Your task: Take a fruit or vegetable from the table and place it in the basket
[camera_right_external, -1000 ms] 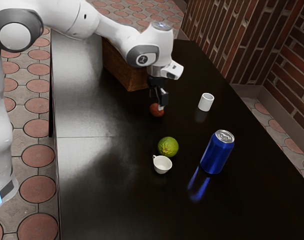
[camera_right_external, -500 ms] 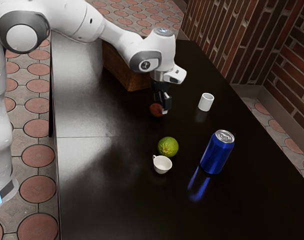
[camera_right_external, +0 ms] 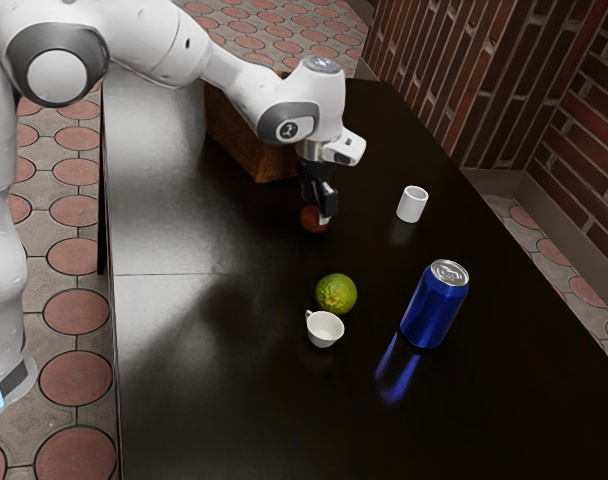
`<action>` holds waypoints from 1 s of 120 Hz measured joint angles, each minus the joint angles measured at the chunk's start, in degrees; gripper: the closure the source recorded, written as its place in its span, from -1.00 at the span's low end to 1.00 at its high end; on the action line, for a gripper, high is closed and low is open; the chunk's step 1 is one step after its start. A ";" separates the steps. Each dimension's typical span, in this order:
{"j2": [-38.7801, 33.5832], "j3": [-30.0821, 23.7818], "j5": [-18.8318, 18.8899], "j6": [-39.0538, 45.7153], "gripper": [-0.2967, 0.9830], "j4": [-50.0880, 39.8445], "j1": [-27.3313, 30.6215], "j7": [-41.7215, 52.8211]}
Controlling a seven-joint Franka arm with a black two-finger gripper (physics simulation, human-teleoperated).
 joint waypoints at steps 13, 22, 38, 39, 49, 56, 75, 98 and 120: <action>0.28 -0.02 -0.03 0.08 -0.44 0.06 -0.19 0.03; 0.54 -0.03 -0.08 0.11 -0.44 0.10 -0.41 0.03; 1.74 -0.01 -0.15 0.15 -0.44 1.11 -0.29 0.05; 1.76 -0.01 -0.15 0.15 -0.44 1.13 -0.27 0.05; 1.85 -0.01 -0.17 0.17 -0.44 1.16 -0.20 0.05; 1.91 -0.01 -0.18 0.17 -0.44 1.15 -0.21 0.06; 2.12 0.00 -0.18 0.18 -0.41 1.08 -0.24 0.06; 2.42 0.01 -0.06 0.20 -0.29 1.03 -0.22 -0.09; 2.33 -0.01 0.13 0.21 -0.14 1.15 -0.27 -0.30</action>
